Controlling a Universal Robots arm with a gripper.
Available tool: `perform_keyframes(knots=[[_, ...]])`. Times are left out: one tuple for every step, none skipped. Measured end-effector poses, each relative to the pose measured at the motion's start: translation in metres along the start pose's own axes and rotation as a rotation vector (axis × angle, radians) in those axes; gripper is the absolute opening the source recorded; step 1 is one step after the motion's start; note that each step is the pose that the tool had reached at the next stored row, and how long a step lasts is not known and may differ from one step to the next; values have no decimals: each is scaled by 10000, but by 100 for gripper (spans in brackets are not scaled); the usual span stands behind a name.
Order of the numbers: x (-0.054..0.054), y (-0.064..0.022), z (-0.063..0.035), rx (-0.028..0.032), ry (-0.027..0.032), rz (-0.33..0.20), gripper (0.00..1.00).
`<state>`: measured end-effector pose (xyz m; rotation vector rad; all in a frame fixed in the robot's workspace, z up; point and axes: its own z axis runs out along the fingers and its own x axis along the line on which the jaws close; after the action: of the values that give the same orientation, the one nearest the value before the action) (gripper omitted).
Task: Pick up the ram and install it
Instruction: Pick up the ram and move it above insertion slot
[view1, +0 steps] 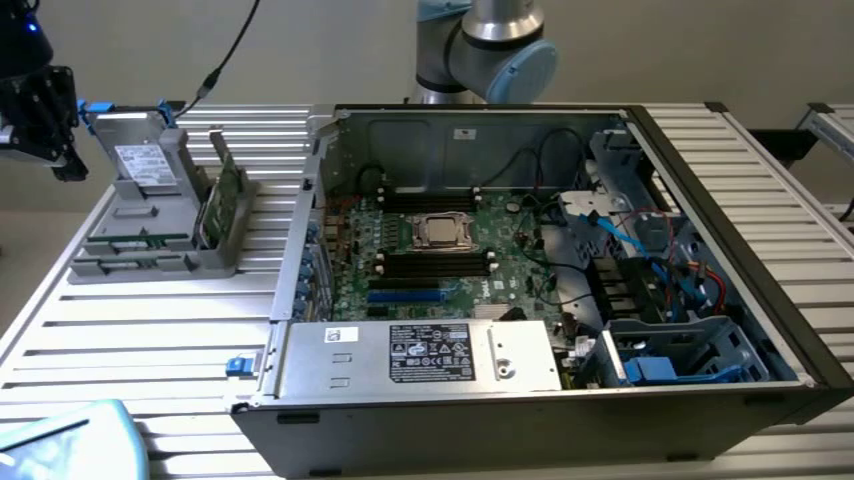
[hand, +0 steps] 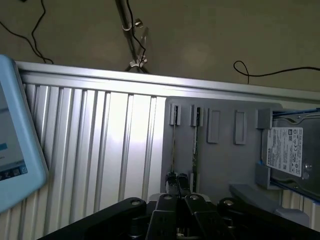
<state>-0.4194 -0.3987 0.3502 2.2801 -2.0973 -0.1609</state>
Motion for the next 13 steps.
perform_keyframes(knots=[[0, 0, 0, 0, 0, 0, 11], [0, 0, 0, 0, -1, 0, 12], [0, 0, 0, 1, 0, 0, 18], [0, 0, 0, 0, 0, 0, 18], [0, 0, 0, 0, 0, 0, 24], [0, 0, 0, 0, 0, 0, 31], [0, 0, 0, 0, 0, 0, 31], [0, 0, 0, 1, 0, 0, 31], [0, 0, 0, 1, 0, 0, 37], [0, 0, 0, 1, 0, 0, 37], [0, -1, 9, 6, -6, -1, 37], [1, -2, 22, 9, -11, -2, 37], [2, -4, 38, 9, -15, -2, 37]])
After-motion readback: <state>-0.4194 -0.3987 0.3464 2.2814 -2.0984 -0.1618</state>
